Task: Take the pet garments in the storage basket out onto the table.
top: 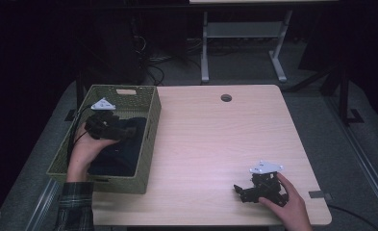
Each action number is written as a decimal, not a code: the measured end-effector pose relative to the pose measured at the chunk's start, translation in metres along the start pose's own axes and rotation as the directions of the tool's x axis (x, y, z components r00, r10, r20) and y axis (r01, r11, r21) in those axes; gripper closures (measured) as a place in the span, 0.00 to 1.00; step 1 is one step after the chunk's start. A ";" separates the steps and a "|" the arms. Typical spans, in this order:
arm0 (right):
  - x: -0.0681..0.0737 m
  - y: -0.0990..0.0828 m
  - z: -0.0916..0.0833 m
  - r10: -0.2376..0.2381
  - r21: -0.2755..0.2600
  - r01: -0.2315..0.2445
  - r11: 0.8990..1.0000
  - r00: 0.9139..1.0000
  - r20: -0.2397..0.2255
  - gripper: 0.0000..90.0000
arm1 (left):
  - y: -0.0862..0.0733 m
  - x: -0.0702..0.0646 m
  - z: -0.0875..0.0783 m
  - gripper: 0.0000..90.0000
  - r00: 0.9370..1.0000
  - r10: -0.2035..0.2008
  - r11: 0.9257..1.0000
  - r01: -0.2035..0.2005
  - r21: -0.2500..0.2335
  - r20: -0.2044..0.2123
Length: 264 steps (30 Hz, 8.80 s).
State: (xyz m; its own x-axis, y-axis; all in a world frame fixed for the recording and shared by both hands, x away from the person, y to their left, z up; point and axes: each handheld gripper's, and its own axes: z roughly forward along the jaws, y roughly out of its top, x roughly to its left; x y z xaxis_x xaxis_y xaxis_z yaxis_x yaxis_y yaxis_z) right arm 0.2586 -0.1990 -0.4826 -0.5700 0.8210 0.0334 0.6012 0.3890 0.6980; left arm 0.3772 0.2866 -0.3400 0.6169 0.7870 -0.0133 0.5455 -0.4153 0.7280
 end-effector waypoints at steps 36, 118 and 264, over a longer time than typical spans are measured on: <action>0.000 0.000 0.000 -0.001 0.000 0.001 1.000 1.000 -0.001 0.00 | -0.049 0.024 0.057 0.15 1.000 0.005 0.949 -0.011 0.314 0.019; 0.000 0.000 0.000 0.000 -0.001 0.000 1.000 1.000 0.000 0.00 | 0.015 0.002 -0.073 0.76 0.977 -0.063 0.915 0.139 -0.379 0.205; 0.001 0.000 0.000 -0.003 0.003 0.003 1.000 1.000 -0.012 0.00 | 0.058 -0.180 0.133 0.14 0.942 0.214 0.977 -0.204 -0.065 0.260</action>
State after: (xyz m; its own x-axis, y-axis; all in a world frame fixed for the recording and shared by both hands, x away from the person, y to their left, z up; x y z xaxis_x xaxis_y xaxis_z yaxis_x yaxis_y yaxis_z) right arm 0.2580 -0.1983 -0.4825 -0.5786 0.8146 0.0399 0.6012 0.3929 0.6959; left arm 0.3736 0.0599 -0.3864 0.8451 0.5334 -0.0346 0.3697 -0.5367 0.7584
